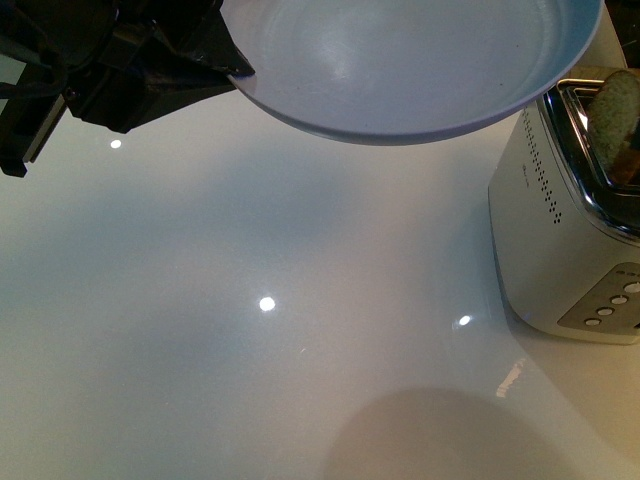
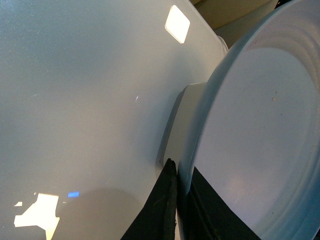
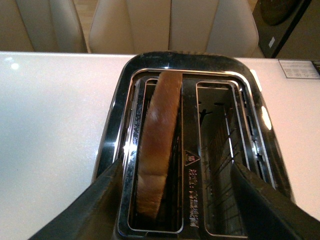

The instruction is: Left arm holds plate, right arm toasts bread

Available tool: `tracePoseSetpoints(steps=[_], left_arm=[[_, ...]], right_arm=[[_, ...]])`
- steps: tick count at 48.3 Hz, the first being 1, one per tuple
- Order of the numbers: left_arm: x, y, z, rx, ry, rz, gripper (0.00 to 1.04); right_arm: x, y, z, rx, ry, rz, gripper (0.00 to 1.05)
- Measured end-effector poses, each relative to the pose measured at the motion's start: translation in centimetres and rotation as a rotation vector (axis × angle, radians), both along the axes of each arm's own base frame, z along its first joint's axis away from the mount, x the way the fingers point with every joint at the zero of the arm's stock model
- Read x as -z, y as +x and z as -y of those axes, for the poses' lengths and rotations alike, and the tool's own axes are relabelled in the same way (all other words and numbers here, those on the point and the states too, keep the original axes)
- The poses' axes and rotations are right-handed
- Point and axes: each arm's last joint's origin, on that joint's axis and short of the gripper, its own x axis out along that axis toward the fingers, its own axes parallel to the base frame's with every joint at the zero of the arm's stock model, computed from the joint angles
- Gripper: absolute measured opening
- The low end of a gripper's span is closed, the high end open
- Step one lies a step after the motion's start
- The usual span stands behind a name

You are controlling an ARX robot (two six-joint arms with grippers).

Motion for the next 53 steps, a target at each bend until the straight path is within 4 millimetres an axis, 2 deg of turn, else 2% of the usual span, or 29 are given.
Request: tracePoseSetpoints(steps=[5,9,12,16,19,22,26,40,53], left_arm=[[0.0,0.0,0.0,0.000,0.000,0.000,0.03],[0.0,0.0,0.0,0.000,0.000,0.000,0.03],[0.0,0.0,0.0,0.000,0.000,0.000,0.03],[0.0,0.0,0.0,0.000,0.000,0.000,0.03],[-0.1,0.0,0.1,0.006,-0.004,0.001,0.03],[0.0,0.0,0.0,-0.001,0.000,0.000,0.03],[-0.1,0.1,0.0,-0.001,-0.002,0.002,0.03],[-0.1,0.1,0.0,-0.001,-0.003,0.001,0.03],[-0.1,0.1,0.0,-0.001,-0.003,0.001,0.03]], right_arm=[[-1.2,-1.6,0.4,-0.009,-0.001,0.018,0.81],[-2.5,-4.3,1.0,0.016,-0.020,0.015,0.97],[-2.8,-5.8,1.2,0.022,-0.032,0.003,0.96],[-2.4,-6.6,1.6,-0.063,0.011,0.157,0.84],[-2.0,-7.6,1.7,-0.096,0.018,0.259,0.72],[-2.4,-8.5,1.7,-0.103,0.019,0.316,0.58],[-2.6,-9.5,1.8,-0.099,0.018,0.332,0.42],[-2.5,-11.6,1.8,-0.099,0.019,0.325,0.02],[-2.8,-13.4,1.8,-0.099,0.022,0.334,0.02]])
